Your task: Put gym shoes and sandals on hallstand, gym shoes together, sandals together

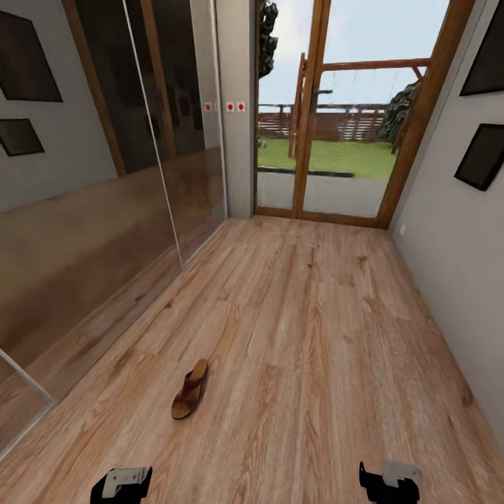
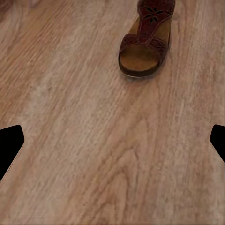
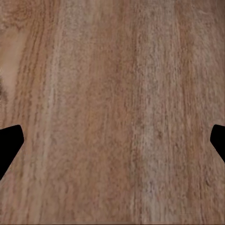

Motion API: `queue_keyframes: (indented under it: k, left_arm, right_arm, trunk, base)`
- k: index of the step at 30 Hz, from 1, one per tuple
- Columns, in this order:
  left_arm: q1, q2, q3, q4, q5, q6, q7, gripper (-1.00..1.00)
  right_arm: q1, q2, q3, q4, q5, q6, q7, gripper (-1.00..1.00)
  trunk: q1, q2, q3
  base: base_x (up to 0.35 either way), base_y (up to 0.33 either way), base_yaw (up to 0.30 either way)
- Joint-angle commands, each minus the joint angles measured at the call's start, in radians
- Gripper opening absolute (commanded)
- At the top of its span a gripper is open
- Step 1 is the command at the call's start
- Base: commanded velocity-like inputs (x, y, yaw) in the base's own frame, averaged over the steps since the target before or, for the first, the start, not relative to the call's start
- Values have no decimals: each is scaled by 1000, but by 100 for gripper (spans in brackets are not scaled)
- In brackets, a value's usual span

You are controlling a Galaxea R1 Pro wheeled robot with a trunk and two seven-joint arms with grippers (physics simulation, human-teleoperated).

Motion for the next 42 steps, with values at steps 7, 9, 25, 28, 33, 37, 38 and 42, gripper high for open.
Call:
queue_keyframes:
  k: [7, 9, 25, 28, 33, 37, 38, 42]
  left_arm:
    - [-1, -1, 8, 0, -6, -4, -8, 100]
    - [-1, -1, 8, 0, -6, -4, -8, 100]
    - [-1, -1, 7, 1, -8, -4, -8, 100]
    - [-1, -2, 7, 1, -8, -4, -8, 100]
    - [-1, -1, 7, 1, -8, -4, -8, 100]
    - [-1, -1, 7, 1, -8, -4, -8, 100]
    - [-1, -1, 7, 0, -8, -4, -8, 100]
    - [-1, -1, 7, 0, -8, -4, -8, 100]
  right_arm:
    - [-1, 1, -2, 1, -4, -4, 2, 100]
    - [-1, 1, -2, 1, -4, -4, 2, 100]
    - [-1, 1, -2, 1, -4, -4, 1, 100]
    - [-1, 1, -2, 1, -4, -4, 1, 100]
    - [-1, 2, -2, 1, -5, -4, 1, 100]
    - [-1, 1, -2, 1, -5, -4, 1, 100]
    - [-1, 1, -2, 1, -5, -4, 1, 100]
    - [-1, 2, -2, 1, -5, -4, 1, 100]
  trunk:
    - [0, 0, -1]
    - [0, 0, -1]
    - [0, 0, -1]
    - [0, 0, -1]
    - [0, 0, -1]
    - [0, 0, -1]
    - [0, 0, -1]
    - [0, 0, -1]
  base:
    - [339, -1, 0]
    - [339, -23, 0]
    - [293, -136, 0]
    - [216, -217, 0]
    - [192, -233, 0]
    - [181, -242, 0]
    - [180, -242, 0]
    - [179, -243, 0]
